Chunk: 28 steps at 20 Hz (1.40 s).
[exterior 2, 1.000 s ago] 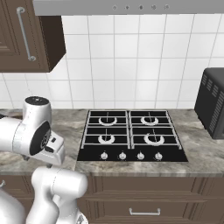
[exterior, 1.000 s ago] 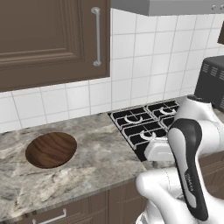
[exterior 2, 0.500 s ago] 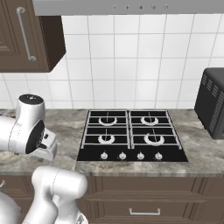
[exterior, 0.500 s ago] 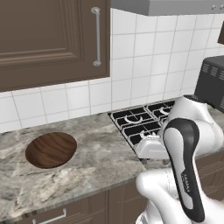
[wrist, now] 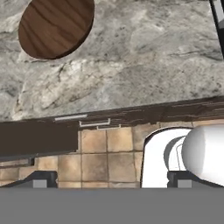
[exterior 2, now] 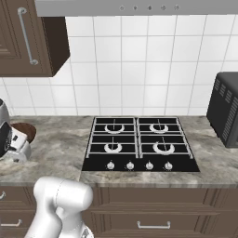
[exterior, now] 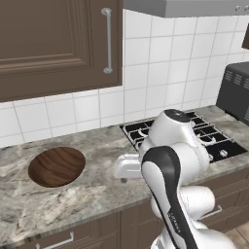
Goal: Pick the cup and bowl from the counter and place them on the counter next to the sink.
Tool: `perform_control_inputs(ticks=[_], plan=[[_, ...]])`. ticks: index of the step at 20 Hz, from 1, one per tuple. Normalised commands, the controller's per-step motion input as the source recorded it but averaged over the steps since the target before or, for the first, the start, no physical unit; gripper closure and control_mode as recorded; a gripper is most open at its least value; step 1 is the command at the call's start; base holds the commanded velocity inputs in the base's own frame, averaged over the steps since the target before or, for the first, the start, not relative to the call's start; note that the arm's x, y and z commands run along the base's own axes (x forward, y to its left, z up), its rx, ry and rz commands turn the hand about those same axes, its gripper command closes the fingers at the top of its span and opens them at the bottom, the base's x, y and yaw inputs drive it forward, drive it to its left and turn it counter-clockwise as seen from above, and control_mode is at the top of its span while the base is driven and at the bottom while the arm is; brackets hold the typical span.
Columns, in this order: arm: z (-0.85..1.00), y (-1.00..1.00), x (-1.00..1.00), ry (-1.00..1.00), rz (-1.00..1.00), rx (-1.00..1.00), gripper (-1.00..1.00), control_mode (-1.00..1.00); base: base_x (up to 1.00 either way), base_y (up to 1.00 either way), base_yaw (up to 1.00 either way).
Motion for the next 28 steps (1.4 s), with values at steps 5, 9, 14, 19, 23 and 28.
perform_control_inputs(ticks=[5,9,14,19,23,28], plan=[[0.0,0.48,0.27,-0.17,-0.03,0.08,-1.0,-1.0,0.0,0.0,0.0],[0.0,0.29,0.35,-0.14,-0.03,0.11,-1.0,-1.0,0.0,0.0,0.0],[-0.01,0.03,0.31,-0.06,0.0,0.1,-1.0,-1.0,0.0,0.0,0.0],[-0.01,0.0,0.49,0.0,0.07,0.0,-1.0,-1.0,0.0,0.0,0.0],[0.0,0.0,0.4,0.0,0.09,0.0,-1.0,-1.0,0.0,0.0,0.0],[-0.08,0.0,0.32,0.0,0.04,0.0,-1.0,-1.0,0.0,0.0,0.0]])
